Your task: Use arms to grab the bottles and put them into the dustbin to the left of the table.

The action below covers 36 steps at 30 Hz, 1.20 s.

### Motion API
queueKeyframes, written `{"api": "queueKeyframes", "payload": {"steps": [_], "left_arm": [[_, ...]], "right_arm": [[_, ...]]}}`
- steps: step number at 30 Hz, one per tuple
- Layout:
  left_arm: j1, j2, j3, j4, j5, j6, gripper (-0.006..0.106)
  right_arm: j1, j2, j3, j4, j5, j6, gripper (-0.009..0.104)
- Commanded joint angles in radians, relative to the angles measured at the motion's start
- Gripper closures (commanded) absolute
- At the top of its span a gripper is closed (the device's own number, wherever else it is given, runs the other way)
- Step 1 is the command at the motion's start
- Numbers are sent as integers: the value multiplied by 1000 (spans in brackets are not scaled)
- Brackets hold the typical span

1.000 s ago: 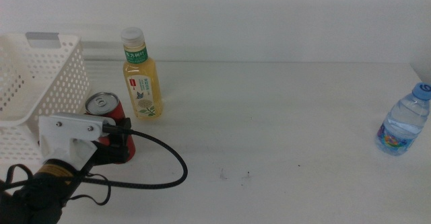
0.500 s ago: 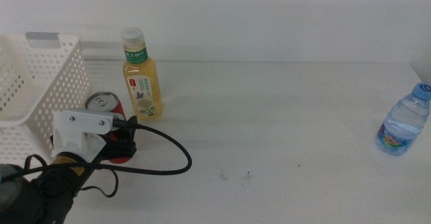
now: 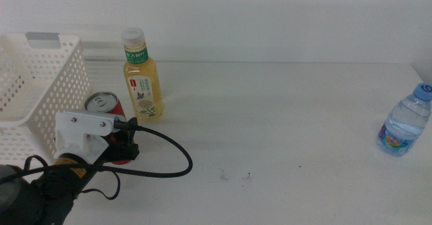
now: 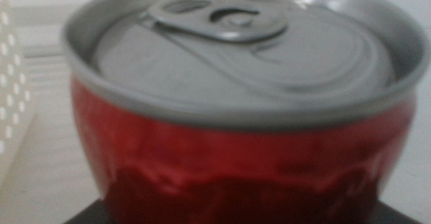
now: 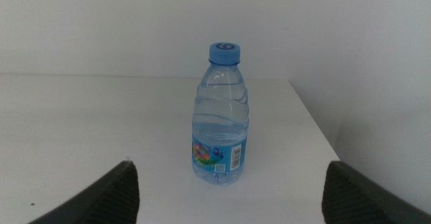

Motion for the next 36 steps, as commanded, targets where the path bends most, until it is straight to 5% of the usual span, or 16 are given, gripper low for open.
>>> {"api": "queueKeyframes", "payload": {"steps": [1,11,20,23,29,36], "left_arm": [[2,-36,4,29,-15,-23,84],[-1,-470,1,85,468,-29,79],[-1,-735,-273,275,1177,-308,77],[-1,-734,-383,276,1356,-311,77],[21,-730,-570,223,1594,-167,77],[119,-633,-768,-55,1797,153,77]], "right_arm": [[-8,-5,4,-7,-9,-4,4],[-8,-5,4,-7,-9,-4,4],[-8,-5,4,-7,-9,-4,4],[-8,-5,4,-7,-9,-4,4],[-8,-5,4,-7,-9,-4,4],[-8,-5,4,-7,-9,-4,4]]}}
